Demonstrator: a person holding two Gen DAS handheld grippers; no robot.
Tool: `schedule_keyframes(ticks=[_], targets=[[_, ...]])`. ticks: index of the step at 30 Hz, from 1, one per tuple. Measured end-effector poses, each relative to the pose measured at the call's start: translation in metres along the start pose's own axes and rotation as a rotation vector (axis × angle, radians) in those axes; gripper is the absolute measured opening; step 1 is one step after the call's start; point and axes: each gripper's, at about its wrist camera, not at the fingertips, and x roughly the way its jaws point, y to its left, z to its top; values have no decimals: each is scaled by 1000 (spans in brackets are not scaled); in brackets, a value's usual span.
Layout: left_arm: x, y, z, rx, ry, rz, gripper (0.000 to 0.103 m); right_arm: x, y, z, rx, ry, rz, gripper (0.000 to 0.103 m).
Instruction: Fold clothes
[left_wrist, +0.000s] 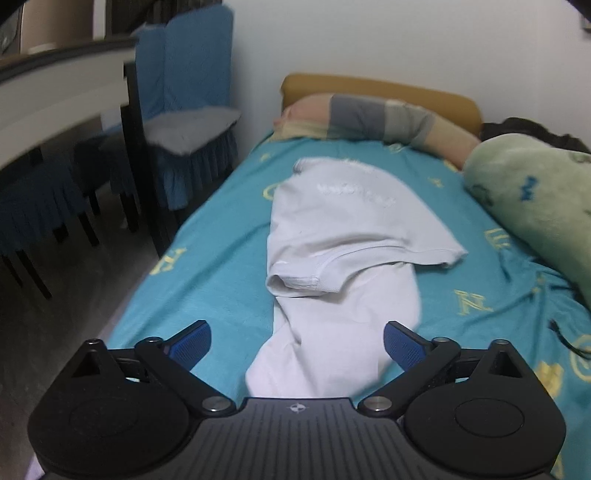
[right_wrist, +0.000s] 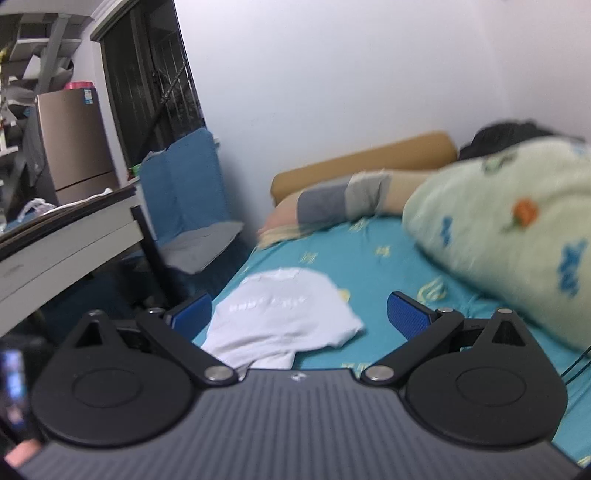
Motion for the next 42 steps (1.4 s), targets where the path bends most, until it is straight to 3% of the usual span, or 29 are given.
schedule_keyframes(ticks=[6,8,13,18,22,26,33,38,40,42], targets=[[61,12,14,-210,-3,-37,90,22,-28,-13,85,76,-27,103],[77,12,18,-208,-6,-37,77,29,-32,-16,112,82,-29,103],[93,3,26,-120,-57,-50,20,52,-34,-32,69,122,-57,103],[38,-5,36,-42,-170,-104,15,67,-25,-40,4,100,-77,103],[-27,2,37,-64,-218,-159,14,60,-12,-44,-34,-20,-92,103],[-83,17,21,-117,-230,-221,14,47,8,-50,-89,-57,-46,103],[-143,51,-9,-197,-246,-300,14,18,67,-73,-233,35,92,103],[-144,71,-18,-261,-235,-324,14,32,114,-109,-423,161,170,103],[-138,76,-20,-271,-223,-309,14,46,118,-116,-472,183,138,103],[-130,80,-21,-283,-204,-299,14,58,107,-112,-423,173,47,103]])
